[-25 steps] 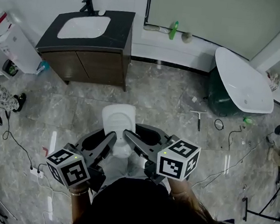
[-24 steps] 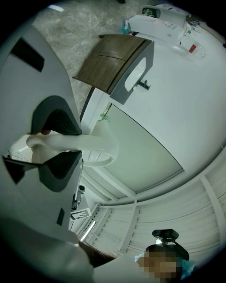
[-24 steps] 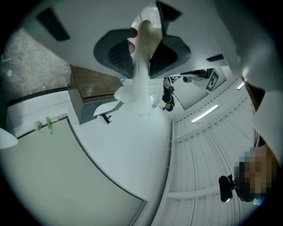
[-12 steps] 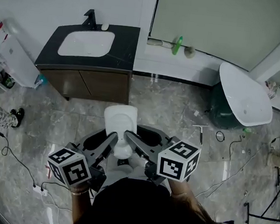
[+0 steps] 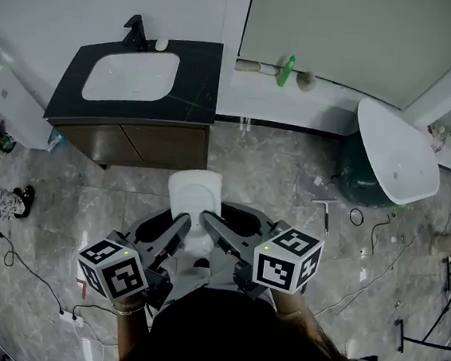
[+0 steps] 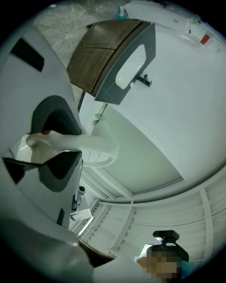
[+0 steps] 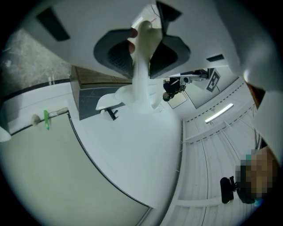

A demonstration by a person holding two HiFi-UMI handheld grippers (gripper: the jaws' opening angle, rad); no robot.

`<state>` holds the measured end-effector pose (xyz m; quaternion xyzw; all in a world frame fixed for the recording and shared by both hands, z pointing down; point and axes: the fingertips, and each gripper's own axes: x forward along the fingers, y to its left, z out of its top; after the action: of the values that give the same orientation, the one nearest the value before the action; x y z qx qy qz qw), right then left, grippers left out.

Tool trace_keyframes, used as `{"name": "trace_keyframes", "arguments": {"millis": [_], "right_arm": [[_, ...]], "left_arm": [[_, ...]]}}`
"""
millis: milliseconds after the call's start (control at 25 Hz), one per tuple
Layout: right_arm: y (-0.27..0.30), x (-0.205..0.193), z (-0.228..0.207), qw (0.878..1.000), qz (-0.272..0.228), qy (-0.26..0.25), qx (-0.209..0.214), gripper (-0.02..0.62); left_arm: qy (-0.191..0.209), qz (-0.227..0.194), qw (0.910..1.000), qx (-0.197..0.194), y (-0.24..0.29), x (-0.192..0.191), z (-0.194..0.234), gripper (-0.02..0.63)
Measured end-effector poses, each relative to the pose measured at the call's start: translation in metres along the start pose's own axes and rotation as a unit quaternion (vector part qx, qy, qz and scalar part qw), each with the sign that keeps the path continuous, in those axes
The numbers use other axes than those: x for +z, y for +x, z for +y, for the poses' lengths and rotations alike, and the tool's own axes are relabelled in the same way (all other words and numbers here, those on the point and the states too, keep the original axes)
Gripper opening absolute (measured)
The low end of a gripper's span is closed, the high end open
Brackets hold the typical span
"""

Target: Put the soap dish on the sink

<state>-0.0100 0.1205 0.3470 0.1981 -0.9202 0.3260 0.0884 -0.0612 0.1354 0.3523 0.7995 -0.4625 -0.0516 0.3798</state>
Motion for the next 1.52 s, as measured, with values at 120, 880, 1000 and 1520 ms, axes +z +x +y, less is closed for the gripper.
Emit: {"name": "trace_keyframes", "arguments": {"millis": [120,880,1000,1520], "right_arm": [[0.017,0.014,-0.02,1.0,-0.001,0.003,-0.001,0.126],[0.107,0.167,-0.165,0.999,0.025,-0.007,0.037,0.126],[0.119,0.179,-0.181,0.998,0.036,-0.008,0.046,0.126],[0.2,0.2,-0.228,0.996,0.081,-0.009,0.046,0.126]], "left_arm": [[0.0,0.005,1.0,0.005,0.019,0.016,0.016,0.124],[-0.005,-0.02,0.999,0.039,0.176,0.158,0.09,0.124],[-0.012,-0.023,0.9982,0.055,0.192,0.169,0.1,0.124],[-0.03,-0.009,0.9964,0.079,0.226,0.206,0.179,0.124]]}}
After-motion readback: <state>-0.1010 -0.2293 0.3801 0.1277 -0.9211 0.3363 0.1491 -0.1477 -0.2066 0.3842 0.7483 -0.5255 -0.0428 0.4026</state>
